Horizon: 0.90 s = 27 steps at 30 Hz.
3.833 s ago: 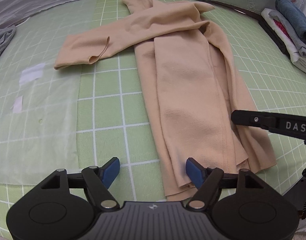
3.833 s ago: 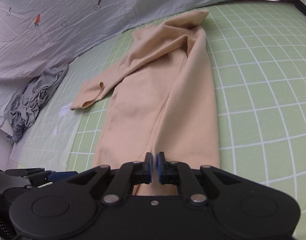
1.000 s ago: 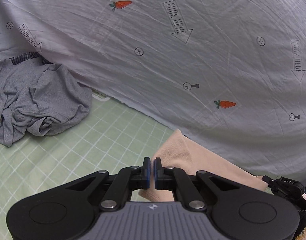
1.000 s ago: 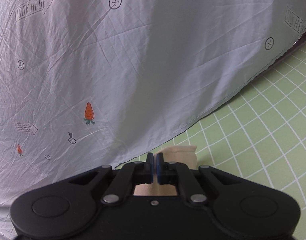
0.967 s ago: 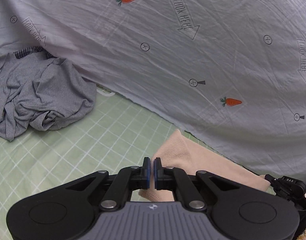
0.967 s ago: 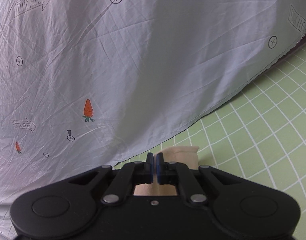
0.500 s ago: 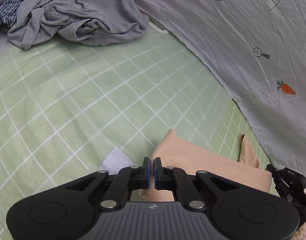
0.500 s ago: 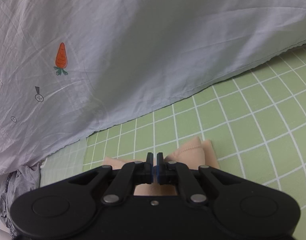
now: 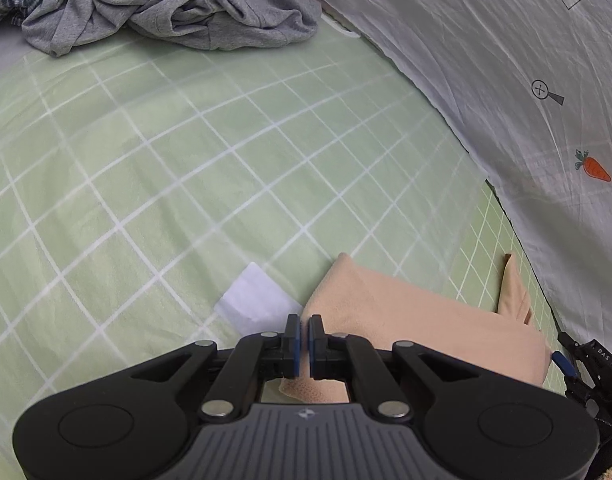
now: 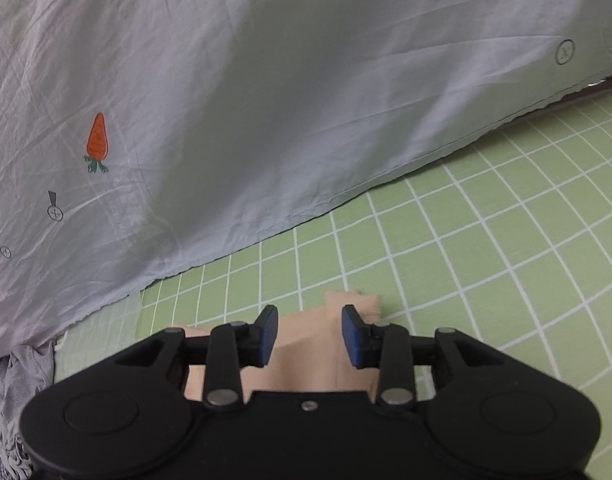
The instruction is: Fold clothes
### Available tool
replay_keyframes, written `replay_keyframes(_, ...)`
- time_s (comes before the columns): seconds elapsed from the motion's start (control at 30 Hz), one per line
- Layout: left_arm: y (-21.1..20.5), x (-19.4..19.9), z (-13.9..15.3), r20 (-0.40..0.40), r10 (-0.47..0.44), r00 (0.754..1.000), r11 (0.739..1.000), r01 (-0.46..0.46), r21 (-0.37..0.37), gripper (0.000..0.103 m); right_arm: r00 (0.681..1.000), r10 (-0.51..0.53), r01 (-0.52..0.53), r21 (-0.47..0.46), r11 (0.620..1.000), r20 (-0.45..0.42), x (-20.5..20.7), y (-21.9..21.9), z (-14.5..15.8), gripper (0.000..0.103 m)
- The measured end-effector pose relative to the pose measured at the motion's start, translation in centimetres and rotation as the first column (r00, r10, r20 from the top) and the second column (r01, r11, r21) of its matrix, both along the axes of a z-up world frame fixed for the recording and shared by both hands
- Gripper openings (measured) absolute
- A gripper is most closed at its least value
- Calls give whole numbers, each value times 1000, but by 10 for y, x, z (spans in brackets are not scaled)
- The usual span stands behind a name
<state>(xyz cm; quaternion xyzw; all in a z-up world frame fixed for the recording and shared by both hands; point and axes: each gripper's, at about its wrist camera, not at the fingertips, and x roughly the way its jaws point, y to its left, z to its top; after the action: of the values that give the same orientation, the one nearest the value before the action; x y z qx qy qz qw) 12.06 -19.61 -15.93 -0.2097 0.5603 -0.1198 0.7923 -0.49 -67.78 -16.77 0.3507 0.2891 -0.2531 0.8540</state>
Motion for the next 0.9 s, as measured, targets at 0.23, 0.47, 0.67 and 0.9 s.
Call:
replay_keyframes(0.23,-4,-3,-5,-9,-6,1000,1000,6,6,4,997,3,-2,18,1000,-72,-46,17,-15,15)
replay_keyframes(0.47,-5,-4,-7,-34,-21,999,999,20,-29,4,982,58,-68,-51,996,-180,-49,53,-30,18)
replay_keyframes(0.67,-17,-12,0,-45,-47,998,975,36,-221,4,986,19,-24,-30,999,-164,-65,51,-23,36)
replay_keyframes(0.9,-61,-14,15,-59,-177,982,797,108,-595,4,984,-37,35,-17,999,-175,-110,59,-23,62)
